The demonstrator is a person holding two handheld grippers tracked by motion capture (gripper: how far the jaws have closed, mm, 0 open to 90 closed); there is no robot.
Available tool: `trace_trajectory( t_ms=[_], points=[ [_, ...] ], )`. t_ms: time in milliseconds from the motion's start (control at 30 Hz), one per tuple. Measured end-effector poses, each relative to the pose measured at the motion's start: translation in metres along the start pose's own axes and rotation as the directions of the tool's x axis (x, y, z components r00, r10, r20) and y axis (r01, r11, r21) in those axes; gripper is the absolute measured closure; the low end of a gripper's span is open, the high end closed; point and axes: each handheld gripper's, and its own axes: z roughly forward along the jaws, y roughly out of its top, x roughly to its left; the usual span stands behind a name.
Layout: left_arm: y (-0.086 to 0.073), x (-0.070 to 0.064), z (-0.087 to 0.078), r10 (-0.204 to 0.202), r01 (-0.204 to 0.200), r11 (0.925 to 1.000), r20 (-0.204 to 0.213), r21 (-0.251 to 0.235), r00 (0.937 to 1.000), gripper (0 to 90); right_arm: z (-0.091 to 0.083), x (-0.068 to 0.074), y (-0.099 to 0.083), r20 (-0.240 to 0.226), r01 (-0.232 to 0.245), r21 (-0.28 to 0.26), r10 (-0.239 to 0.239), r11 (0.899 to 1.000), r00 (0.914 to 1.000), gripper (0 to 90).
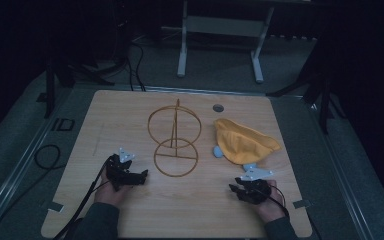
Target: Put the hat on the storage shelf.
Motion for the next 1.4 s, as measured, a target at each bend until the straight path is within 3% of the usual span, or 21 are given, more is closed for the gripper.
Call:
trace_trajectory(
  t_ms=[100, 233, 433, 567, 767, 1100, 1167, 1200, 1400],
  points=[
    [0.000, 0.000, 0.000, 0.001, -0.001, 1.0000, 0.000, 0.000, 1.0000, 1.9, -0.014, -0.014, 0.002, 0.060, 0.001, -0.041, 0.001, 0.999, 0.9982, 60.8],
    [0.000, 0.000, 0.000, 0.000, 0.000, 1.0000, 0.000, 0.000, 1.0000, 1.9, -0.025, -0.029, 0.006, 0.107, -0.010, -0.064, 0.017, 0.998, 0.9941, 58.1],
    [0.000, 0.000, 0.000, 0.001, -0.001, 1.0000, 0.000, 0.000, 1.0000, 1.9, -0.025, -0.041, 0.010, 0.144, 0.026, -0.079, -0.014, 0.997, 0.9895, 54.9],
    [0.000, 0.000, 0.000, 0.000, 0.000, 1.0000, 0.000, 0.000, 1.0000, 1.9, -0.018, -0.050, 0.012, 0.136, 0.036, -0.083, -0.025, 0.996, 0.9904, 54.2],
    [0.000, 0.000, 0.000, -0.001, 0.001, 1.0000, 0.000, -0.001, 1.0000, 1.9, 0.002, -0.061, 0.006, 0.129, 0.029, -0.020, -0.026, 0.999, 0.9913, 53.3],
    [0.000, 0.000, 0.000, -0.001, 0.001, 1.0000, 0.000, -0.002, 1.0000, 1.9, 0.011, -0.069, 0.001, 0.124, 0.007, 0.028, -0.011, 1.000, 0.9922, 49.9],
    [0.000, 0.000, 0.000, -0.001, 0.001, 1.0000, 0.000, -0.002, 1.0000, 1.9, 0.011, -0.071, 0.001, 0.122, -0.003, 0.028, 0.000, 1.000, 0.9926, 50.7],
    [0.000, 0.000, 0.000, -0.001, 0.001, 1.0000, 0.000, -0.002, 1.0000, 1.9, 0.011, -0.072, 0.001, 0.128, -0.018, 0.028, 0.014, 0.999, 0.9917, 58.9],
    [0.000, 0.000, 0.000, -0.001, 0.001, 1.0000, 0.000, -0.002, 1.0000, 1.9, 0.009, -0.078, 0.002, 0.138, -0.063, 0.024, 0.059, 0.998, 0.9886, 74.9]
  ],
)
